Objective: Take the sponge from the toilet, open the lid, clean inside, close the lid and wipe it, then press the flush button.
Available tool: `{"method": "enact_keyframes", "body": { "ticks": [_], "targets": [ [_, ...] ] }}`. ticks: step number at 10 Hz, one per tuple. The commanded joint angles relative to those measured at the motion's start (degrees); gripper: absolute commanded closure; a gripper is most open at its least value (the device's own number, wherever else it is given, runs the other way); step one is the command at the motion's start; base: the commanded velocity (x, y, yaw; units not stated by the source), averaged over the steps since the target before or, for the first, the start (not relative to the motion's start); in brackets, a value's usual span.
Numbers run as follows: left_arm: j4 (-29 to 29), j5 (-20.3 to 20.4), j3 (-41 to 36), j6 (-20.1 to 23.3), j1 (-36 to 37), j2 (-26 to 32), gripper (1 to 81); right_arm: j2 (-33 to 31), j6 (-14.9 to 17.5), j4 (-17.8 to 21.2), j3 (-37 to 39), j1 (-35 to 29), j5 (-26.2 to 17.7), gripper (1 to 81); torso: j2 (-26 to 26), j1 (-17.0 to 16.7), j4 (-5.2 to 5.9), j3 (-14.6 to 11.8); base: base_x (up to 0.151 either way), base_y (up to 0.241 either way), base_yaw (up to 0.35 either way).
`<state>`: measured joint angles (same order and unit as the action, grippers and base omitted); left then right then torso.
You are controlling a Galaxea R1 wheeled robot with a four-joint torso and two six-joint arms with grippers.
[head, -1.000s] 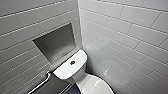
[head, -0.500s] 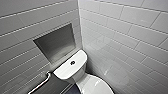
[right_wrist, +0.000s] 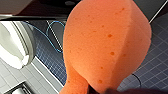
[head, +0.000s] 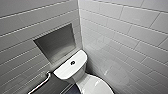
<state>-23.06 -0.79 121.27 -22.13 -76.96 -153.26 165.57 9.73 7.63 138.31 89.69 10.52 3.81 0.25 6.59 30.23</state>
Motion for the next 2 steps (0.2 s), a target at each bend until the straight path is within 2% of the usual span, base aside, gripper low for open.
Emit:
{"method": "enact_keyframes", "body": {
  "ticks": [1, 2],
  "targets": [
    [-1.7, -2.1, 7.0, 0.6, -3.9, -5.7, 81.1, 0.4, 0.3, -0.2, -0.7, 1.3, -4.9, 81.1, 0.0, 0.0, 0.00, 0.0, 0.000, 0.000, 0.000],
    [-1.7, -2.2, 7.3, 1.4, -5.0, -5.7, 81.1, 0.7, 0.3, -0.2, -0.3, 1.5, -4.9, 81.1, 0.0, 0.0, 0.00, 0.0, 0.000, 0.000, 0.000]
  ]
}}
